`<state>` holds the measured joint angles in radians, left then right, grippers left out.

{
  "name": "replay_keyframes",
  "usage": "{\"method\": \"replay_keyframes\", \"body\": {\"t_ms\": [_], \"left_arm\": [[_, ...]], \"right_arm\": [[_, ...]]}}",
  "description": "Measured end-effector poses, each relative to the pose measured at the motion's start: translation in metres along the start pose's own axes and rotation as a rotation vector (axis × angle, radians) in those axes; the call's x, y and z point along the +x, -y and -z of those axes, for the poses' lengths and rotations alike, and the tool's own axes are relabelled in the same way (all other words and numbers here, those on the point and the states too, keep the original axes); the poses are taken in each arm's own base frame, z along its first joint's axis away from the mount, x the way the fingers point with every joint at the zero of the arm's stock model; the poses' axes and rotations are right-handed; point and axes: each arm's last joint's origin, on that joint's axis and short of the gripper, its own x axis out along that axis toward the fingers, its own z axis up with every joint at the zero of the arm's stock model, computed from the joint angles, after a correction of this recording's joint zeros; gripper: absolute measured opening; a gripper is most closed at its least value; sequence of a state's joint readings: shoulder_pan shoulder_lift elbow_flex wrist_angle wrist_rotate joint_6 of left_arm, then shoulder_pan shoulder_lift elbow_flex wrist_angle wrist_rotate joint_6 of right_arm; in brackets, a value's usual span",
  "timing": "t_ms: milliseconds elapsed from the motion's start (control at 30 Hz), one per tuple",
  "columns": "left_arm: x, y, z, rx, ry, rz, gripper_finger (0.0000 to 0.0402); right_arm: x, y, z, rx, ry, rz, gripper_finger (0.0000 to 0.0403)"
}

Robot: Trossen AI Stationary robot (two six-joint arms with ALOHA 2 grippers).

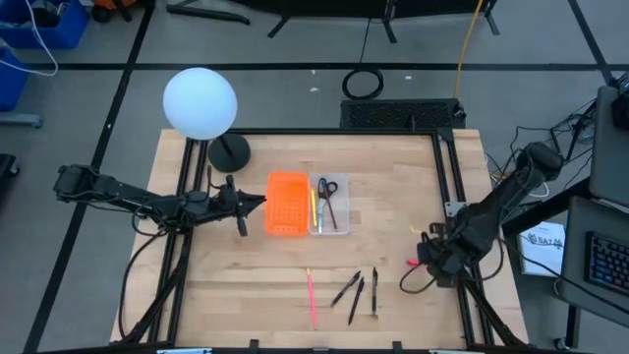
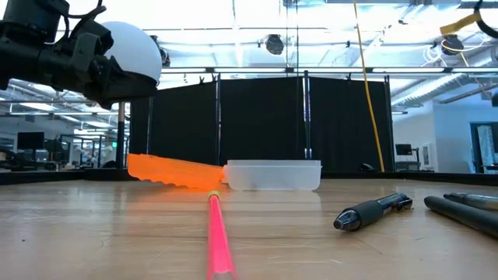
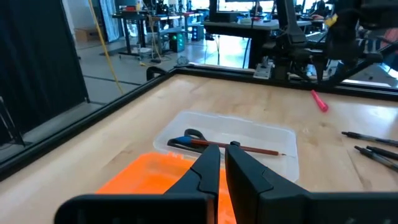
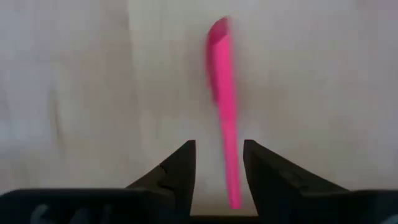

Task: Pick & place school supplies into a supply box
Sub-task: Put the pink pen into the orange supply box

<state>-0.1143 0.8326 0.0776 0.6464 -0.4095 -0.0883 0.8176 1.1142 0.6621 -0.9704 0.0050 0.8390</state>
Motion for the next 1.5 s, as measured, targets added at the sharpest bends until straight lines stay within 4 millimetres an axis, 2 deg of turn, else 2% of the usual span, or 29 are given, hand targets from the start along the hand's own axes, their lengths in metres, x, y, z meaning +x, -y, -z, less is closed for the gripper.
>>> {"method": "replay_keyframes", "body": {"t_ms": [133,433,733,867,1067,1300,1500], "left_arm": [[0.0,0.0,0.0,0.0,0.0,0.0,0.0031],[0.0,0.0,0.0,-0.02,0.0,0.0,0.0031],[0.0,0.0,0.0,-0.011,0.002,0.0,0.0031],[0.0,0.0,-0.001,0.001,0.005,0.0,0.0031],[0.0,0.0,-0.001,0.019,0.008,0.0,0.0031],[0.0,0.0,-0.001,0.02,0.008,0.0,0.0031],[0.0,0.0,-0.001,0.012,0.007,0.0,0.0031]], "right_arm": [[0.015,-0.006,0.0,-0.02,-0.099,0.071,0.0124],[0.038,-0.012,-0.005,-0.025,-0.207,0.166,0.0128],[0.058,-0.008,-0.006,-0.005,-0.216,0.185,0.0114],[0.059,-0.006,-0.008,0.029,-0.216,0.184,0.009],[0.06,-0.007,-0.01,0.001,-0.207,0.165,0.0022],[0.059,-0.006,-0.015,0.086,-0.168,0.155,0.0022],[0.028,-0.012,-0.024,0.106,-0.027,0.132,0.0019]]}}
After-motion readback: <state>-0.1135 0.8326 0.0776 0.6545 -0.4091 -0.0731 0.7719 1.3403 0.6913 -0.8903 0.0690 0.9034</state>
